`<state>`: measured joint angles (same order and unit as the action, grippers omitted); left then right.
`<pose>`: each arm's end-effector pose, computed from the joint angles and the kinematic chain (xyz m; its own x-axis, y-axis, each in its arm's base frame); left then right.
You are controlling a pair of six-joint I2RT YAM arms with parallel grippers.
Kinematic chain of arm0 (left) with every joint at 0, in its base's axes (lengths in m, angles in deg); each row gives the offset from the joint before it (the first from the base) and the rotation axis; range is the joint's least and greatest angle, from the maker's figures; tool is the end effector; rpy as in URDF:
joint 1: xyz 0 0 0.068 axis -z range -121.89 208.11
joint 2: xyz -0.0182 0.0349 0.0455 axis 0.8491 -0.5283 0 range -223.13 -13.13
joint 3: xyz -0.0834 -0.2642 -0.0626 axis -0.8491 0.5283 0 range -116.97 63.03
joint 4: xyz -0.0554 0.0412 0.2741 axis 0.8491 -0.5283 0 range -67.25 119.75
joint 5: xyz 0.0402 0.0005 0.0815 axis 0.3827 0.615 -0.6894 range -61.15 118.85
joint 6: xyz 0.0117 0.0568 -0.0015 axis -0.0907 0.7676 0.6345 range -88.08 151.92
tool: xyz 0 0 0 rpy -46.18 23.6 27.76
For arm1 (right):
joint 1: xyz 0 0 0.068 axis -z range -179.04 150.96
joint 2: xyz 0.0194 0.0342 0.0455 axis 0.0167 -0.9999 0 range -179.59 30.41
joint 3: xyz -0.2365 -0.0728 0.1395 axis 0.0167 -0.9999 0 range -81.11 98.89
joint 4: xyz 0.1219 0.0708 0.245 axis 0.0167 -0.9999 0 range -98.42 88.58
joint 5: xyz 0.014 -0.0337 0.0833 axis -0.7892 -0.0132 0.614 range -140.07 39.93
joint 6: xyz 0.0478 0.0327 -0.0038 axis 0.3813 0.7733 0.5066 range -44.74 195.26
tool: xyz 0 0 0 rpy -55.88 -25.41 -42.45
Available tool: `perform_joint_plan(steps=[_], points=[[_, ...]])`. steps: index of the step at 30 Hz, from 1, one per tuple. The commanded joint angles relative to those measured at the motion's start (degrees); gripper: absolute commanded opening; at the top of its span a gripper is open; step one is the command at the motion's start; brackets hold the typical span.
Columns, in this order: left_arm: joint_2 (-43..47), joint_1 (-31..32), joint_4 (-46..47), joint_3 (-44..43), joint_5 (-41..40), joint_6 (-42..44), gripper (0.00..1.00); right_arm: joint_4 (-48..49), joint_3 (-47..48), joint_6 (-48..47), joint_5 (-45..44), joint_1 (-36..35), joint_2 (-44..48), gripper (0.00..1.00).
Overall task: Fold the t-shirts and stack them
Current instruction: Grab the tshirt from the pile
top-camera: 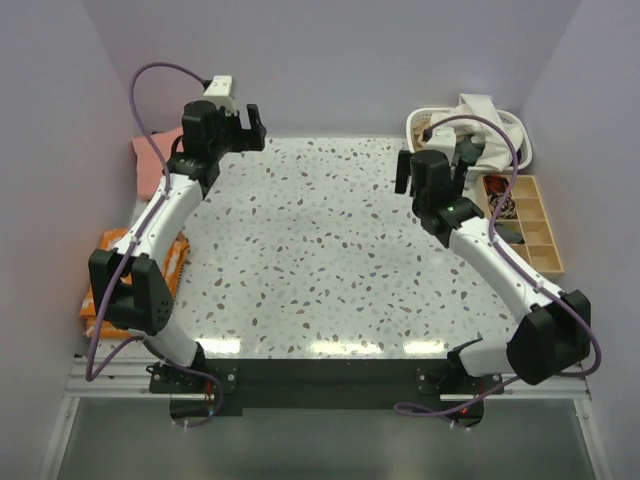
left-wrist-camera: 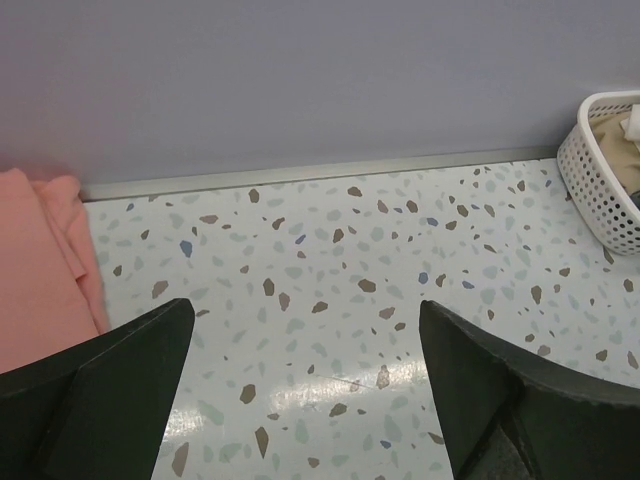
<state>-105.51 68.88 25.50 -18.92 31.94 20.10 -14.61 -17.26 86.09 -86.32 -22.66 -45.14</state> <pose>0.4094 -0.0801 0.3702 -0.2922 -0.1526 -0.9441 0.1818 0.9603 -0.2115 0.3058 0.1067 0.3396 -0.3471 0.0137 -0.9377 0.2380 0.9684 -0.0740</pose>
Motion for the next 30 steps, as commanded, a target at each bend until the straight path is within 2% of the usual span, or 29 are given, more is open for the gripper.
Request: perform_joint_plan(steps=[1,2,4,5,7,11,13,14,15,16,18,20,24,30], points=[[-3.59,0.22,-3.39,-8.13,-0.54,2.5,1.0,-2.87,10.14,-3.88,-8.04,0.06,-6.62,0.99],[-5.16,0.22,-3.74,-9.01,-0.54,2.67,1.0,-1.67,10.84,-5.8,-13.09,-0.03,-8.37,0.99],[-6.49,0.22,-4.44,-11.2,-0.72,2.76,1.0,-6.47,14.44,-4.7,-19.27,0.5,-13.55,0.99],[-7.63,0.22,-4.62,-11.73,-0.72,3.02,1.0,-9.89,17.33,-3.46,-19.21,2.68,-14.7,0.99],[-8.52,0.22,-4.28,-12.44,-1.16,3.2,1.0,-8.44,17.36,-3.0,-16.85,4.45,-15.59,0.99],[-11.85,0.13,-4.54,-14.81,-1.51,2.68,1.0,8.73,12.97,-7.57,-20.26,5.68,-15.68,0.99],[-12.73,0.13,-4.45,-15.96,0.32,2.67,1.0,17.19,10.86,-12.74,-14.22,6.21,-16.99,0.99],[-13.43,0.13,-4.19,-16.13,0.68,2.67,1.0,25.15,9.98,-13.72,-12.11,7.08,-18.31,0.99],[-13.96,0.13,-4.01,-16.57,0.95,2.67,1.0,26.28,11.19,-14.86,-10.7,7.53,-19.97,0.99],[-14.4,0.13,-3.92,-16.83,1.12,2.67,1.0,26.29,13.38,-14.87,-11.55,8.05,-22.86,0.99],[-15.9,0.13,-4.01,-17.97,1.65,2.76,1.0,21.12,24.61,-15.57,-16.1,9.11,-32.96,0.99],[-17.3,0.13,-4.1,-19.11,2.88,3.2,1.0,21.01,33.91,-18.02,-19.64,9.82,-42.25,0.99],[-20.2,0.13,-3.66,-21.23,3.93,3.38,1.0,28.47,40.81,-20.85,-21.41,11.39,-51.44,0.99],[-25.56,0.13,-4.19,-25.27,6.4,3.99,1.0,24.88,58.21,-19.97,-20.18,15.61,-64.0,0.99]])
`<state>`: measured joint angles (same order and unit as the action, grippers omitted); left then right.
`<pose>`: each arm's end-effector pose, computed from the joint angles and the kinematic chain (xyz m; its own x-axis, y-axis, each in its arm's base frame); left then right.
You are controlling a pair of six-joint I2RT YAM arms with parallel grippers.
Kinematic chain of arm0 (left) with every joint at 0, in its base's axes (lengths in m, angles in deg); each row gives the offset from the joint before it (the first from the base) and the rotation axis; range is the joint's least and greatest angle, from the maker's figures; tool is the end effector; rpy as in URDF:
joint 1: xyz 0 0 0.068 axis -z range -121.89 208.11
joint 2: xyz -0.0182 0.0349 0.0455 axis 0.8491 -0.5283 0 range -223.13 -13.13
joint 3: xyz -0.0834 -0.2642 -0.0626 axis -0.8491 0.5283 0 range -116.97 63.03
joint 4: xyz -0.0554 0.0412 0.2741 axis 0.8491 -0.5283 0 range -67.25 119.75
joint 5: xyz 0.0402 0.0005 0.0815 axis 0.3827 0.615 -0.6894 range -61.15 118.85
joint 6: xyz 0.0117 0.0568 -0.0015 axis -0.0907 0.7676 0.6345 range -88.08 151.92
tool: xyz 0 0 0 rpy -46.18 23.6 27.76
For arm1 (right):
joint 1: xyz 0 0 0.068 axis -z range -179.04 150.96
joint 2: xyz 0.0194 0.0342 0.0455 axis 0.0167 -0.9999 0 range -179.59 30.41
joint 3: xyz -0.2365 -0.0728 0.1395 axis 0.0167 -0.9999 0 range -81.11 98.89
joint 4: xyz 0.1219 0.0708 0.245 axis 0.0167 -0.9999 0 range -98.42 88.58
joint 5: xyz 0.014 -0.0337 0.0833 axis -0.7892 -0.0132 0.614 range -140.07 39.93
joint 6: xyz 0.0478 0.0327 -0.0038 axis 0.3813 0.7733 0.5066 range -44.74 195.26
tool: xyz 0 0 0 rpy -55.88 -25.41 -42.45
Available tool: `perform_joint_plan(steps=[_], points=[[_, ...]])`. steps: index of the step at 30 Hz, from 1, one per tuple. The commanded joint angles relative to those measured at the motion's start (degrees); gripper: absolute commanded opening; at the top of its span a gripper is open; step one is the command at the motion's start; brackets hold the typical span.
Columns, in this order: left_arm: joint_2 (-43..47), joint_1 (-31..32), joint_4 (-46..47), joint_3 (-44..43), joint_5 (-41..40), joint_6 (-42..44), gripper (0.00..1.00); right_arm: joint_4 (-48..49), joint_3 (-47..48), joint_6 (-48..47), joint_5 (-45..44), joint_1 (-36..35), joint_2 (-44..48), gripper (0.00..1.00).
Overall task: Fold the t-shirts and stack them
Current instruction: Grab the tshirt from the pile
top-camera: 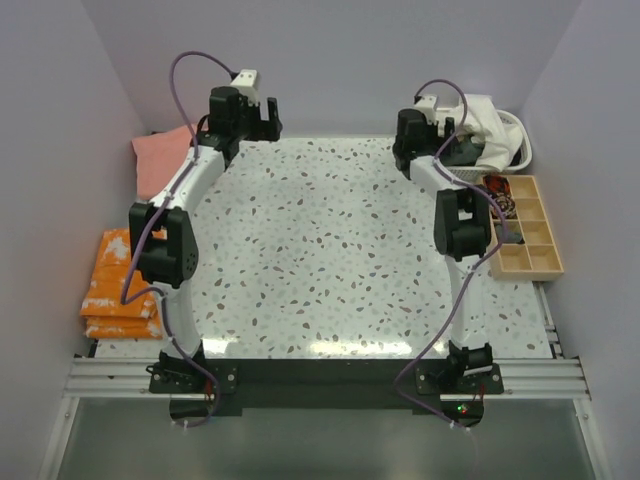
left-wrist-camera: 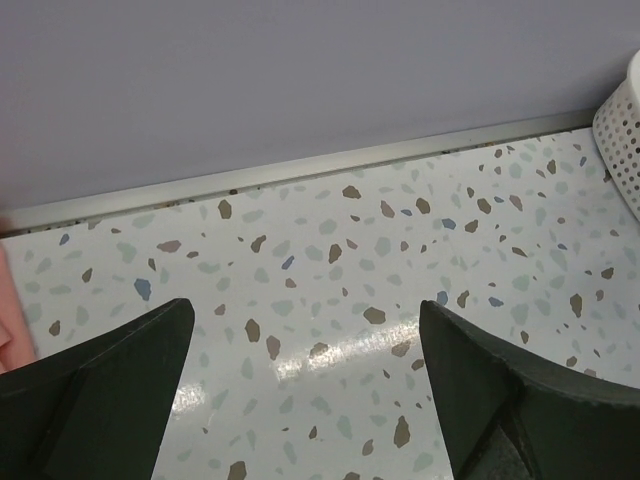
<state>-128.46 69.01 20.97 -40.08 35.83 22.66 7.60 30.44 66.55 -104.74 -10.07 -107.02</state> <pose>0.5094 -0.1032 0.3234 -0.3952 -0.0865 -0.9145 0.2386 0.9517 -0.1931 0.5794 0.0782 0.2087 -0.3807 -0.1633 -0.9102 0.6052 0.7002 -0.3788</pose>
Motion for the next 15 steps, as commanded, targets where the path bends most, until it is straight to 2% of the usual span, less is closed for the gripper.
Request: perform_joint_plan(steps=[1,4,10,15], points=[[-3.84,0.0,0.6,-4.46,2.86,1.43,1.0,2.85,11.49,-0.26,-0.88,3.99,-2.75,0.99],[-5.95,0.0,1.83,-5.35,4.26,0.91,1.0,5.21,14.48,-0.6,1.41,5.31,-4.69,0.99],[-10.52,0.0,3.59,-8.5,6.28,-0.59,1.0,13.47,16.33,-5.79,-0.52,6.98,-7.58,0.99],[-13.17,0.0,3.85,-11.67,9.27,-2.61,1.0,5.06,29.32,-2.37,-0.52,10.05,-15.76,0.98]])
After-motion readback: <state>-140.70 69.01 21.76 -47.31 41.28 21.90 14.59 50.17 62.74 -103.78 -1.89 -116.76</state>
